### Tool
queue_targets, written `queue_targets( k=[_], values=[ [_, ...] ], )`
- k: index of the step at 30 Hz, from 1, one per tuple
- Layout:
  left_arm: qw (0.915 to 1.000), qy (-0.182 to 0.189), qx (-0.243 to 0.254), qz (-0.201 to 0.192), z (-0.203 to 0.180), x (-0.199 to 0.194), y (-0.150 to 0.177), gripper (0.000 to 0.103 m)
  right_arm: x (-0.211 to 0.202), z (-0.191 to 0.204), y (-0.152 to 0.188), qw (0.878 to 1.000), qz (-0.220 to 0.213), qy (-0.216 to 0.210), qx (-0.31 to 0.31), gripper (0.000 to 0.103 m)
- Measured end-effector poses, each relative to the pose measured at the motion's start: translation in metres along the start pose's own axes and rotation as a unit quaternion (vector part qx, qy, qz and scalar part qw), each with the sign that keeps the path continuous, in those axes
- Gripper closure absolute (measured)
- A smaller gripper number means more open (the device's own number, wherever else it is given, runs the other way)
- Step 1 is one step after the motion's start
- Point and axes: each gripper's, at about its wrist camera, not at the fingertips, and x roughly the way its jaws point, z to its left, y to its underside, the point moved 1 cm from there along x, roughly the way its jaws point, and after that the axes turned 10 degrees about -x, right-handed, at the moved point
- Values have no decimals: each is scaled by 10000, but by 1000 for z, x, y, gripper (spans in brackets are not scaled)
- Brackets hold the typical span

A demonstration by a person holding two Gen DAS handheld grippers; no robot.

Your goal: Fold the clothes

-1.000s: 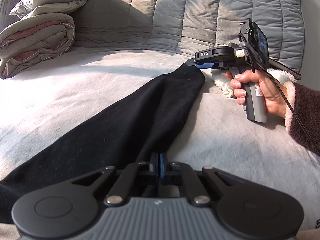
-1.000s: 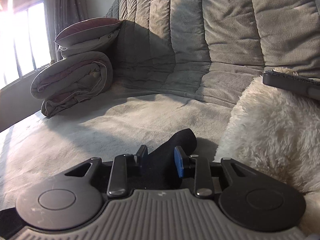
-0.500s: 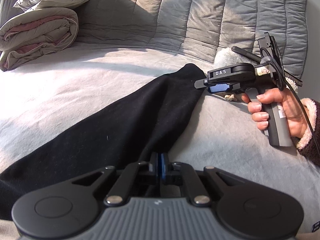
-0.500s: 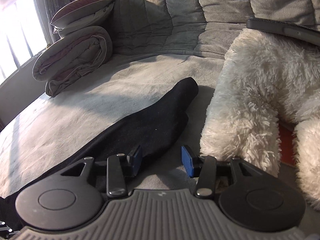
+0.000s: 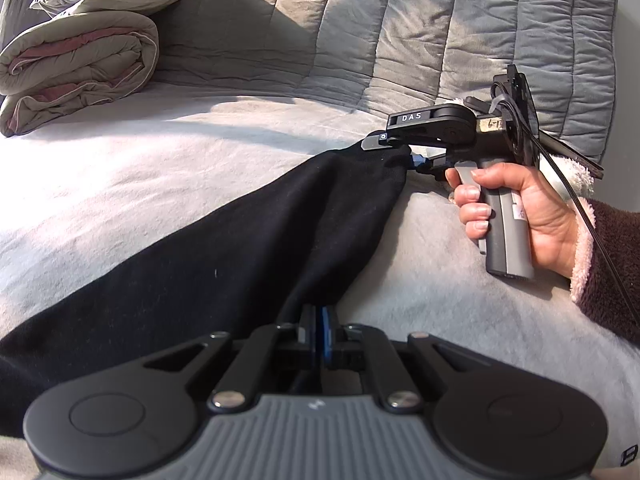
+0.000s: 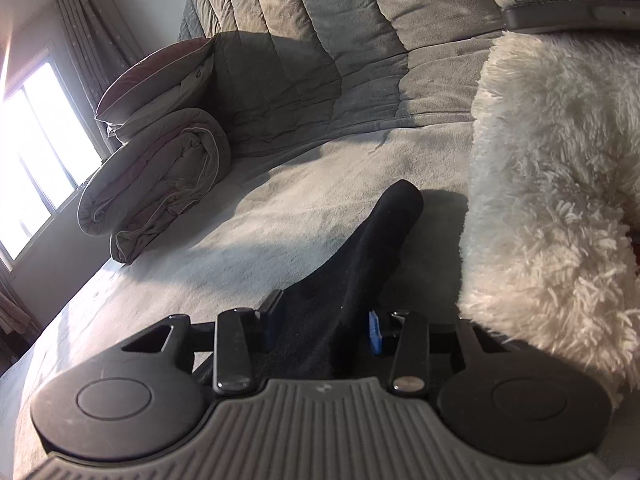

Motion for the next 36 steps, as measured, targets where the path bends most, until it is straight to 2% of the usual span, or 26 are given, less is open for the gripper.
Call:
queue_targets(
  k=[6, 16, 20, 22, 24, 26, 27, 32, 34, 36],
  values=[
    [10000, 35, -92, 1, 3, 0, -1, 99, 1, 5, -6, 9992, -304, 169, -205, 63],
    [9967, 591, -556, 28, 16, -3, 0, 102, 0, 5, -15, 9932, -675, 740, -601, 70],
    [9946, 811, -646, 53, 16, -3, 1, 102, 2, 11, -18, 9862, -767, 1000, -1078, 98],
    [9930, 951, -699, 62, 17, -4, 1, 102, 2, 19, -19, 9739, -861, 1382, -1580, 98],
    [9925, 1003, -681, 147, 16, -3, 2, 102, 3, 29, -19, 9538, -910, 1848, -2188, 98],
    [9930, 985, -612, 242, 13, 0, 3, 102, 12, 37, -15, 9297, -694, 2246, -2836, 98],
    [9930, 982, -603, 262, 13, 0, 3, 102, 17, 35, -15, 9250, -547, 2306, -2970, 98],
    [9918, 1086, -626, 266, 13, -1, 3, 100, 33, 16, -17, 9283, 50, 2237, -2971, 97],
    [9915, 1132, -581, 276, 11, -1, 4, 97, 35, 13, -19, 9206, 61, 2372, -3103, 94],
    [9902, 1237, -560, 325, 11, -1, 4, 95, 32, 14, -21, 9179, 11, 2374, -3180, 91]
  ],
)
